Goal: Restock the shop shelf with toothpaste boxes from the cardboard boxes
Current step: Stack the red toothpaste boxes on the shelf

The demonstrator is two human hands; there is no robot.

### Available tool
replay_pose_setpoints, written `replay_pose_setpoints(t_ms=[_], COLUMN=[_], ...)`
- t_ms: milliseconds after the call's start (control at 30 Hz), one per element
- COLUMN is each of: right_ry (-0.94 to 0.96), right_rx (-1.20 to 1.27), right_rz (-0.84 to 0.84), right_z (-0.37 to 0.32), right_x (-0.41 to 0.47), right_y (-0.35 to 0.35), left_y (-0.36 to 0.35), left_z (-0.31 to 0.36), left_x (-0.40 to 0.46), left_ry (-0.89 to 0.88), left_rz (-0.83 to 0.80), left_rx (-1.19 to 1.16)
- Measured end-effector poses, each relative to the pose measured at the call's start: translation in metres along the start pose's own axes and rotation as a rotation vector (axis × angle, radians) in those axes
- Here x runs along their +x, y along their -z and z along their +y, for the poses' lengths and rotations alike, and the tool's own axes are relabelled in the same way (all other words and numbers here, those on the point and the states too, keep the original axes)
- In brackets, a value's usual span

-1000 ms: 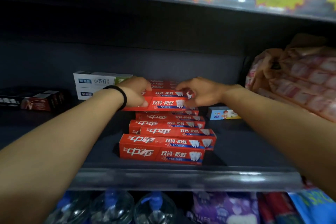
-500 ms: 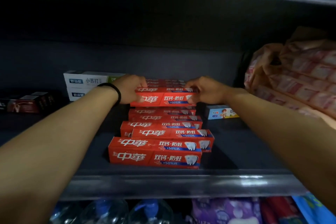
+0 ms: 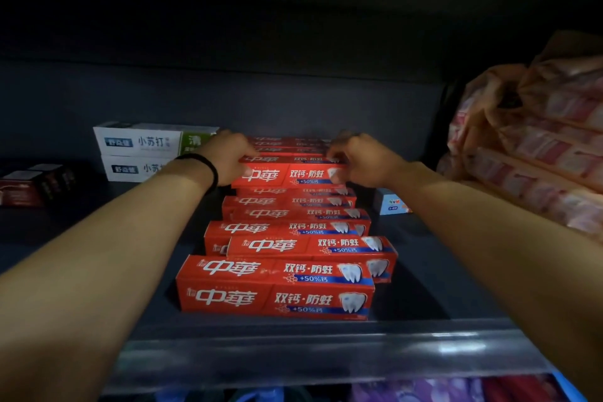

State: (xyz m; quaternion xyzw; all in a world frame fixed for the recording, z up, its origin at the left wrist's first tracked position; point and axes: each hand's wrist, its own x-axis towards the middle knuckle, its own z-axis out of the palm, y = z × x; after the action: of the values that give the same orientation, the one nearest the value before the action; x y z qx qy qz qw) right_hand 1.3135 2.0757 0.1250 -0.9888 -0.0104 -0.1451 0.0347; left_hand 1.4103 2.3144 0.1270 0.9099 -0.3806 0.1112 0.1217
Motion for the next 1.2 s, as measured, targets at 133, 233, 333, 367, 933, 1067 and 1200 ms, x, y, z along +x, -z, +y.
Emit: replay_pose_setpoints(t_ms=[133, 233, 333, 367, 933, 1067, 1200], right_ry=[0.006, 0.014, 0.000, 0.000, -0.032, -0.019, -0.013], right_rx=[-0.060, -0.071, -0.096, -0.103, -0.185, -0.193, -0.197], right_rz=[0.011, 0.011, 0.008, 0.009, -0.009, -0.018, 0.035], right_z=[0.000, -0.002, -0.002, -0.003, -0.008, -0.013, -0.028], right_x=[0.003, 0.004, 0.005, 0.005, 0.007, -0.002, -0.026], right_y=[-0.001, -0.003, -0.003, -0.003, -0.005, 0.003, 0.016], left_y=[0.000, -0.003, -0.004, -0.005, -0.007, 0.002, 0.017], left_z=[-0.002, -0.003, -0.002, -0.002, -0.001, 0.006, 0.024], left_x=[0.002, 0.005, 0.006, 0.006, 0.011, 0.001, -0.026], left_ry=[-0.025, -0.032, -0.025, -0.025, -0.023, -0.061, -0.087], left_rz=[0.052, 0.064, 0.061, 0.056, 0.041, 0.027, 0.033], left_rx=[0.070, 0.087, 0.094, 0.096, 0.120, 0.122, 0.128])
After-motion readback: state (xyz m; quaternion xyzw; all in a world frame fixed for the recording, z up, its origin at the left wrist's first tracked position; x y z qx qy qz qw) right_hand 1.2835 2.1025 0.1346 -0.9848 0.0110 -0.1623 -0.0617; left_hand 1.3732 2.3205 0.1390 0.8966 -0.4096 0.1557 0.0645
